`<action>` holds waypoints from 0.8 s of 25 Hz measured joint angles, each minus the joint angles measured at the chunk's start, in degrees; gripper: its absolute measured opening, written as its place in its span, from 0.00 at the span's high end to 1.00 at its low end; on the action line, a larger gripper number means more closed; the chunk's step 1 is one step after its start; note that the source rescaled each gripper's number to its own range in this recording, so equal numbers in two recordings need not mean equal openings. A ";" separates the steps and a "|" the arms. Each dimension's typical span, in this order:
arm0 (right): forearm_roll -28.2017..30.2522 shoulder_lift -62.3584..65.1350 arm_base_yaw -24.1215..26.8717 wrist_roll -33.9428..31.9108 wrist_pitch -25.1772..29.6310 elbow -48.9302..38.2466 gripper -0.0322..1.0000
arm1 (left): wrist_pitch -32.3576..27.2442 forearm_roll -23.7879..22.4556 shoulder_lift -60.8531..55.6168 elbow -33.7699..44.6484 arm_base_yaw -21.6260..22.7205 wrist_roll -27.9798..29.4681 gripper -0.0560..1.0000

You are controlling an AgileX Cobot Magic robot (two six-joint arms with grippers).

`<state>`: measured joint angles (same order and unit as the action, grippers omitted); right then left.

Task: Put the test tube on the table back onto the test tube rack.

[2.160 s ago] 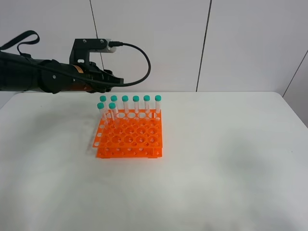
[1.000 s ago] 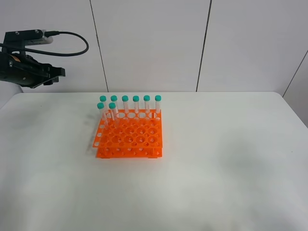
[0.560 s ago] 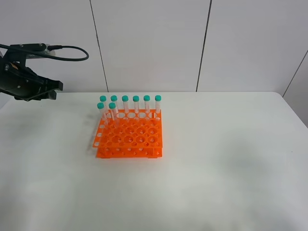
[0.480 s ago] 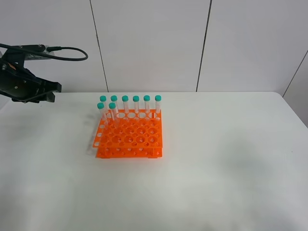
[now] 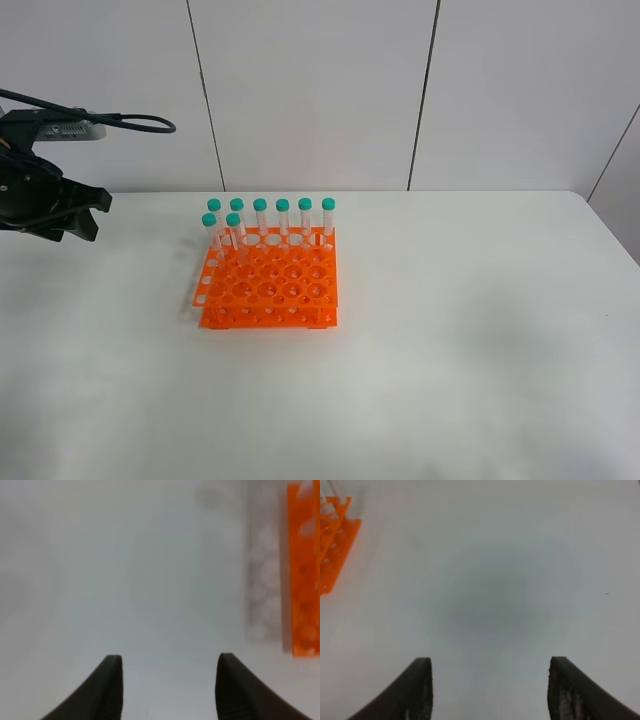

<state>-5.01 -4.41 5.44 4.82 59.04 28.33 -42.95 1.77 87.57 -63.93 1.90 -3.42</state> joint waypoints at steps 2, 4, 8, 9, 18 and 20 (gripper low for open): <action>0.00 0.00 0.00 0.00 0.00 0.00 0.14 | -0.16 -0.19 -1.46 0.00 0.00 -0.12 0.56; 0.00 0.00 0.00 0.00 0.00 0.00 0.14 | -0.39 -0.25 -3.36 0.00 0.00 -0.12 0.56; 0.00 0.00 0.00 0.00 0.00 0.00 0.14 | -0.87 -0.25 -8.22 0.15 0.00 -0.12 0.56; 0.00 0.00 0.00 0.00 0.00 0.00 0.14 | -0.96 -0.25 -9.60 0.43 0.00 -0.12 0.56; 0.00 0.00 0.00 0.00 0.00 0.00 0.14 | -5.50 0.80 -22.21 6.06 0.00 -0.12 0.56; 0.00 0.00 0.00 0.00 0.00 0.00 0.14 | -6.93 1.35 -26.01 7.31 0.00 -0.12 0.56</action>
<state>-5.01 -4.41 5.44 4.82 59.04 28.33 -49.88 3.12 61.56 -56.62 1.90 -3.54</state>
